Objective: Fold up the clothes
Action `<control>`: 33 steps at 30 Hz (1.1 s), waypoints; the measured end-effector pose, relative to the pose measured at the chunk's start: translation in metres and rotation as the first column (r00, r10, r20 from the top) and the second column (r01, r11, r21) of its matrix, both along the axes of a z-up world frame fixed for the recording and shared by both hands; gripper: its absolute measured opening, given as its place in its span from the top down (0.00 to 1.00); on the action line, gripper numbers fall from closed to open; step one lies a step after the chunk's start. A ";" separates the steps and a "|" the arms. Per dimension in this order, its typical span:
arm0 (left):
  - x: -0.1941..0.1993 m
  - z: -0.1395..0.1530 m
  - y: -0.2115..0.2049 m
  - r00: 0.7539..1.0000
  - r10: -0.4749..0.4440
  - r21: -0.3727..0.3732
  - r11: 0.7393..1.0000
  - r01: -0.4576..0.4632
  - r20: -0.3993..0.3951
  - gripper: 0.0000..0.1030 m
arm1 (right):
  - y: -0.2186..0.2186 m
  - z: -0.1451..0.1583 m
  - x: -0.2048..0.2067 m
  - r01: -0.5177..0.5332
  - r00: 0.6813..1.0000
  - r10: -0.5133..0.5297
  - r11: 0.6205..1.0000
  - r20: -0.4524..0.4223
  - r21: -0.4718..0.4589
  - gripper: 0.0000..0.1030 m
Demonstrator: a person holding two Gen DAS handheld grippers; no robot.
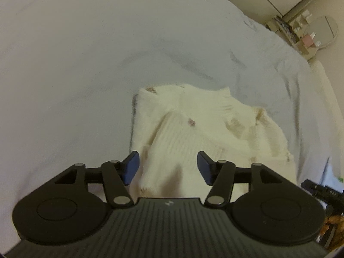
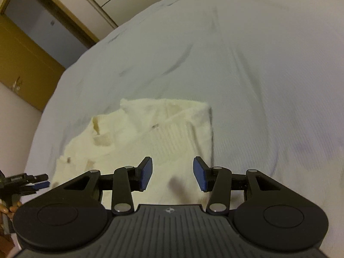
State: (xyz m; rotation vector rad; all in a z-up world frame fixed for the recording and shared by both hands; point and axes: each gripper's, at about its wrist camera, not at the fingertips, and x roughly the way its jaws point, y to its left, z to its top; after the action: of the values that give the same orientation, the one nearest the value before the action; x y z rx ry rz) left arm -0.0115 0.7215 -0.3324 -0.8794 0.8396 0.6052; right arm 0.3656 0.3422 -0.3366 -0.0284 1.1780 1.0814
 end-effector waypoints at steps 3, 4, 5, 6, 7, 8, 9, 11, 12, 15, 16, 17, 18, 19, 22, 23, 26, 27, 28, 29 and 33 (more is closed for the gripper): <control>0.012 -0.006 0.001 0.998 -0.026 0.023 0.999 0.027 -0.049 0.45 | 0.010 -0.010 0.006 -0.014 1.000 0.015 1.000 0.014 -0.025 0.55; 0.014 -0.007 0.000 0.998 -0.038 0.030 0.999 0.040 -0.056 0.45 | 0.014 -0.012 0.007 -0.014 1.000 0.015 0.999 0.015 -0.037 0.55; 0.016 -0.008 0.000 0.997 -0.050 0.038 0.998 0.053 -0.064 0.52 | 0.016 -0.014 0.008 -0.013 1.000 0.014 0.999 0.013 -0.047 0.55; 0.018 -0.008 -0.002 0.995 -0.068 0.047 0.996 0.071 -0.069 0.56 | 0.017 -0.017 0.010 -0.007 1.000 0.007 0.999 -0.002 -0.046 0.55; 0.020 -0.007 -0.005 0.993 -0.088 0.064 0.994 0.093 -0.082 0.68 | 0.018 -0.021 0.011 -0.002 1.000 0.001 0.999 -0.017 -0.045 0.55; 0.022 -0.006 -0.008 0.989 -0.109 0.082 0.990 0.117 -0.096 0.85 | 0.017 -0.022 0.011 -0.008 1.000 0.007 0.999 -0.029 -0.041 0.57; 0.024 -0.003 -0.012 0.984 -0.135 0.110 0.983 0.147 -0.114 0.90 | 0.020 -0.021 0.008 -0.028 0.999 0.027 0.999 -0.025 -0.044 0.76; 0.025 0.003 -0.021 0.977 -0.167 0.169 0.968 0.188 -0.132 0.90 | 0.027 -0.015 0.000 -0.065 0.998 0.066 0.996 0.018 -0.054 0.87; 0.024 0.007 -0.023 0.979 -0.163 0.192 0.964 0.184 -0.120 0.91 | 0.031 -0.010 -0.004 -0.079 0.995 0.082 0.995 0.050 -0.055 0.88; 0.014 0.024 -0.024 0.990 -0.136 0.253 0.957 0.142 -0.042 0.91 | 0.021 0.016 -0.008 -0.058 0.992 0.055 0.998 0.109 0.025 0.90; 0.011 0.031 -0.023 0.992 -0.124 0.274 0.954 0.123 -0.014 0.91 | 0.018 0.025 -0.007 -0.044 0.991 0.037 0.998 0.126 0.050 0.90; 0.011 0.036 -0.019 0.994 -0.105 0.296 0.950 0.099 0.007 0.91 | 0.016 0.033 -0.006 -0.029 0.990 0.018 0.997 0.142 0.075 0.90; 0.011 0.040 -0.014 0.996 -0.090 0.306 0.949 0.078 0.024 0.91 | 0.017 0.039 -0.003 -0.016 0.987 0.001 0.995 0.162 0.096 0.90; 0.011 0.043 -0.007 0.997 -0.070 0.314 0.948 0.052 0.045 0.91 | 0.018 0.045 0.000 -0.004 0.984 -0.017 0.993 0.180 0.116 0.90; 0.021 0.048 0.014 0.997 -0.036 0.323 0.946 0.013 0.064 0.91 | 0.034 0.048 0.012 0.021 0.977 -0.050 0.990 0.208 0.139 0.90; 0.026 0.045 0.020 0.998 -0.034 0.329 0.944 0.014 0.056 0.91 | 0.040 0.048 0.016 0.028 0.975 -0.058 0.989 0.215 0.143 0.90; 0.042 0.030 0.034 0.999 -0.040 0.329 0.944 0.035 0.010 0.91 | 0.062 0.043 0.026 0.034 0.969 -0.067 0.989 0.236 0.141 0.90; 0.047 0.024 0.038 0.999 -0.042 0.327 0.944 0.041 -0.005 0.91 | 0.071 0.039 0.028 0.030 0.968 -0.062 0.991 0.242 0.131 0.90; 0.050 0.020 0.040 0.999 -0.044 0.329 0.943 0.048 -0.019 0.91 | 0.080 0.034 0.029 0.026 0.967 -0.055 0.993 0.249 0.119 0.90; 0.054 0.016 0.043 0.998 -0.046 0.332 0.942 0.055 -0.034 0.91 | 0.088 0.028 0.029 0.019 0.964 -0.045 0.995 0.262 0.099 0.90; 0.068 -0.003 0.047 0.995 -0.053 0.344 0.936 0.077 -0.080 0.90 | 0.110 0.002 0.031 0.028 0.955 -0.034 0.999 0.295 0.022 0.90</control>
State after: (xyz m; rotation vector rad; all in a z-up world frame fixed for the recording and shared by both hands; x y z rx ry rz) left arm 0.0565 0.7690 -0.3355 -0.5093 0.7902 0.7036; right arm 0.3968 0.4523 -0.3348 -0.1527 0.8956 1.0200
